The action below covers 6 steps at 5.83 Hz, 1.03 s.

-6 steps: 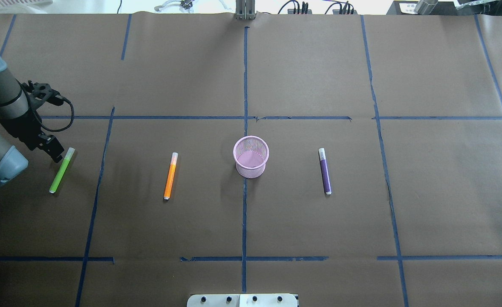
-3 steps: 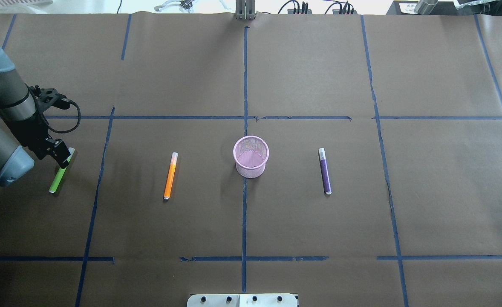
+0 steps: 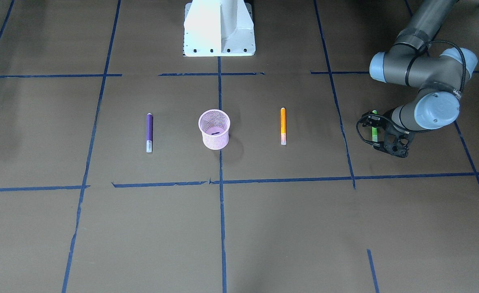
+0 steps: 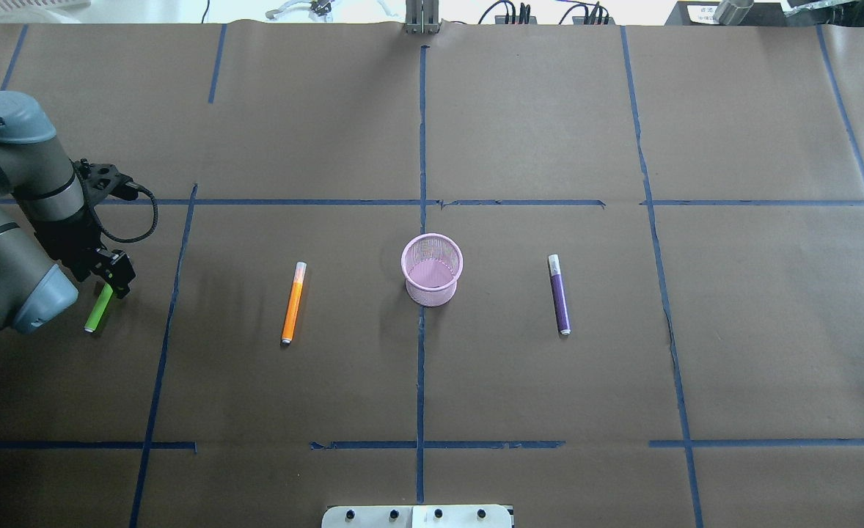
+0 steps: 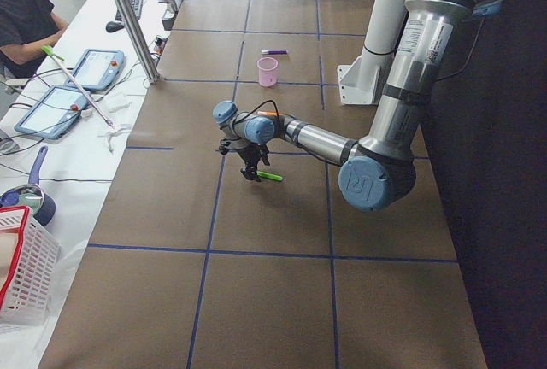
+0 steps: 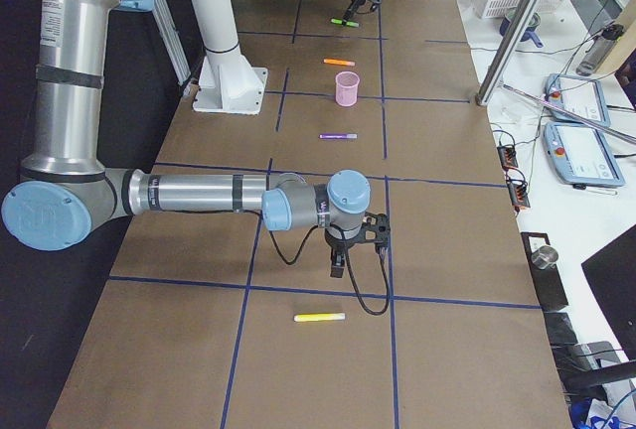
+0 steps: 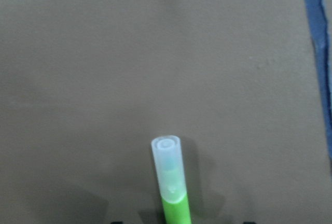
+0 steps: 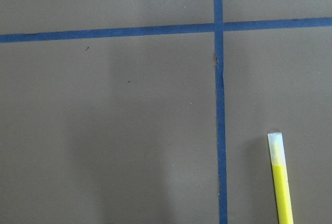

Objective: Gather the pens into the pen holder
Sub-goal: 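Close the left gripper on the green highlighter's cap end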

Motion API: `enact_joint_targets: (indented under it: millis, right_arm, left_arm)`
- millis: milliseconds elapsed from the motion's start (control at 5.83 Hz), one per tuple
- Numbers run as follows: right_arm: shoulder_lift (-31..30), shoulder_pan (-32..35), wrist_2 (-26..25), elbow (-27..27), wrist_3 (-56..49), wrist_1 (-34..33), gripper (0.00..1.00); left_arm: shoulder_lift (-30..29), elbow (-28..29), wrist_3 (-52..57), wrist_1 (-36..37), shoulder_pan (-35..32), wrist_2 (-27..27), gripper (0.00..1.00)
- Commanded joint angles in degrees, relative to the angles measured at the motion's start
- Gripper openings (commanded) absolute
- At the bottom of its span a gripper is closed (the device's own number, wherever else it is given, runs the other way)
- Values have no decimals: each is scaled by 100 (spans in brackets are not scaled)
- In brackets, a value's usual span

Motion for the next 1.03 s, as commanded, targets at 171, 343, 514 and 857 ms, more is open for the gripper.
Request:
enact_joint_targets:
  millis: [171,343,514,857]
  right_arm:
    - [0,0,0,-9,1,6,100]
    - [0,0,0,-8,1,-2,100]
    - [0,0,0,-8,1,6,100]
    - [0,0,9,-8,1,6,100]
  left_arm:
    - [-5,34,29,-11,39,36,71]
    - [-5,43,29,-2,39,44,68]
    - [-5,43,38,-2,39,45,63]
    - [4,43,38,-2,39,45,48]
